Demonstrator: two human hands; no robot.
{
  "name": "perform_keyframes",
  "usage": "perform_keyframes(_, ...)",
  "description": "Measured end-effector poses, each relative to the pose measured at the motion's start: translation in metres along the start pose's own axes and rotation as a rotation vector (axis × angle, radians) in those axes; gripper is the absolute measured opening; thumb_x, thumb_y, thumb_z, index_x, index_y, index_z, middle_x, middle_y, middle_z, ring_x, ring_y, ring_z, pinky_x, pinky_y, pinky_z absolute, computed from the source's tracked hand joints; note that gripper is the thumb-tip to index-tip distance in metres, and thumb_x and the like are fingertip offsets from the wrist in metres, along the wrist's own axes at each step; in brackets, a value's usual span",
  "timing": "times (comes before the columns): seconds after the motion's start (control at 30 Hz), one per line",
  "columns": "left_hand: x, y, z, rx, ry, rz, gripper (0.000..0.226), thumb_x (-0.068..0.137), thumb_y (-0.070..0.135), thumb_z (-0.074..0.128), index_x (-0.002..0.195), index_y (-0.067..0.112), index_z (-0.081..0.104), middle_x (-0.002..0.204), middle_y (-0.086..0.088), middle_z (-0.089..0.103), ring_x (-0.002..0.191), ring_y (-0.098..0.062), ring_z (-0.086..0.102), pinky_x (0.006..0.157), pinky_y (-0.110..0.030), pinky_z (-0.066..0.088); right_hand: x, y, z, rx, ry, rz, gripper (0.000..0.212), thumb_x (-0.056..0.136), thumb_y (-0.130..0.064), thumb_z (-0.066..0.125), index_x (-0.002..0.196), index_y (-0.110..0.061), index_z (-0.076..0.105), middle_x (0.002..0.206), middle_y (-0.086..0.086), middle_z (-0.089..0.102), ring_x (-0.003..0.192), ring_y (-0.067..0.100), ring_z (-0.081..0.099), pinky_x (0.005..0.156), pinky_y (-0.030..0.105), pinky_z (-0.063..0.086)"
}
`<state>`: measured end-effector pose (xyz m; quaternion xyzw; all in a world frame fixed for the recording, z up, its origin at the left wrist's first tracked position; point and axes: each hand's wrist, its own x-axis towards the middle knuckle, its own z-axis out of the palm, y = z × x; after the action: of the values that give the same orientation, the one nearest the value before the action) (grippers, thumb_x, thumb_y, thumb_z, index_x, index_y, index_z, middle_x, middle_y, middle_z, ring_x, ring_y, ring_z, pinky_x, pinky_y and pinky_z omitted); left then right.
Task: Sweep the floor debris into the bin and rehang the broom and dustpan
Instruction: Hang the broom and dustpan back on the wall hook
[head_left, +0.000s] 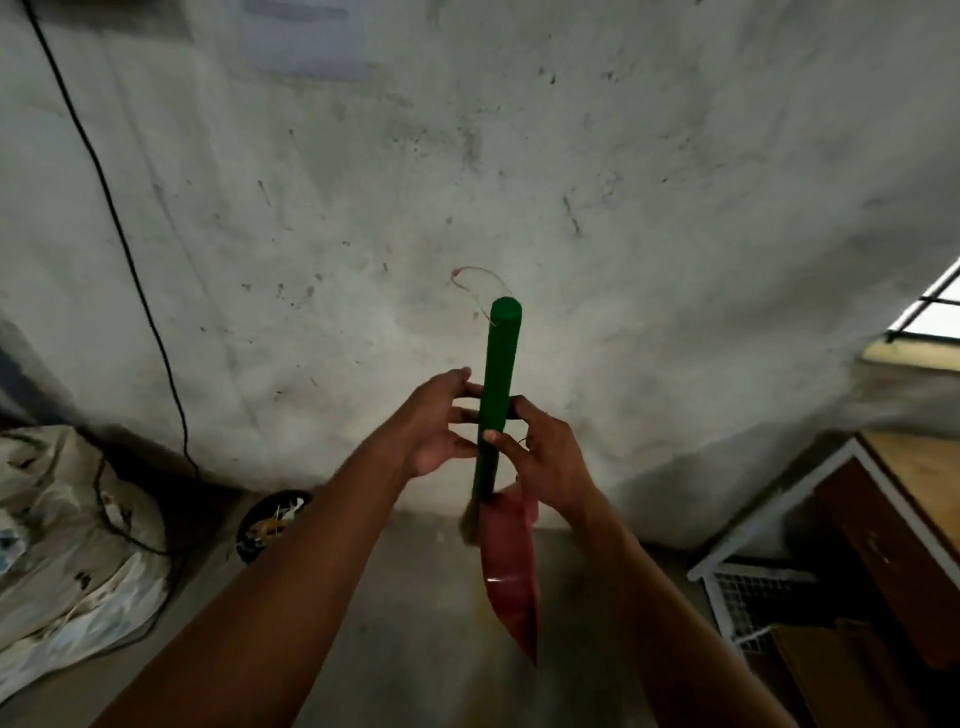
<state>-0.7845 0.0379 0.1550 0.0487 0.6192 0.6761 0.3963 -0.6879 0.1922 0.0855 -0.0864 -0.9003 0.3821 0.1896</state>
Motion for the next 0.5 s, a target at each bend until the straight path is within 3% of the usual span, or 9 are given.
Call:
perform_keyframes(0.1, -0.009, 0.037, 0.038, 0.053, -0.074, 0.041, 0.06, 0.103, 0.063, 0.047, 0.126, 0.011, 0.067, 0.123, -0.022, 0.07, 0.11, -0.044, 0.07, 0.097, -0.056, 0.057, 0.0, 0.006, -0.041, -0.036, 0.075, 0.017, 0.033, 0.099, -0.053, 0.064, 0.127, -0.037, 0.063, 0.121, -0.019, 0.072, 0.06, 0.0, 0.059, 0.057, 0.018, 0.039)
perform_keyframes(0.23, -0.03, 0.084, 0.1, 0.11, -0.102, 0.198, 0.068, 0.1, 0.072, 0.042, 0.126, 0.015, 0.069, 0.124, -0.017, 0.071, 0.11, -0.039, 0.072, 0.097, -0.056, 0.057, -0.002, 0.013, -0.099, -0.053, 0.163, 0.031, 0.034, 0.097, -0.055, 0.065, 0.127, -0.038, 0.063, 0.119, -0.021, 0.072, 0.06, 0.0, 0.059, 0.06, 0.024, 0.044)
perform_keyframes(0.37, -0.051, 0.123, 0.162, 0.128, -0.074, 0.402, 0.066, 0.101, 0.072, 0.039, 0.121, 0.017, 0.07, 0.115, -0.01, 0.076, 0.107, -0.032, 0.074, 0.094, -0.052, 0.059, -0.009, 0.013, -0.146, -0.153, 0.198, 0.059, 0.035, 0.096, -0.062, 0.062, 0.124, -0.041, 0.061, 0.12, -0.025, 0.071, 0.066, -0.003, 0.061, 0.059, 0.025, 0.043)
perform_keyframes(0.5, -0.066, 0.148, 0.217, 0.236, 0.013, 0.571, 0.045, 0.104, 0.056, 0.052, 0.113, 0.016, 0.071, 0.111, -0.007, 0.075, 0.105, -0.028, 0.072, 0.09, -0.045, 0.062, -0.025, 0.017, -0.181, -0.206, 0.17, 0.05, 0.035, 0.095, -0.066, 0.06, 0.122, -0.043, 0.058, 0.122, -0.026, 0.071, 0.068, 0.001, 0.064, 0.062, 0.028, 0.05)
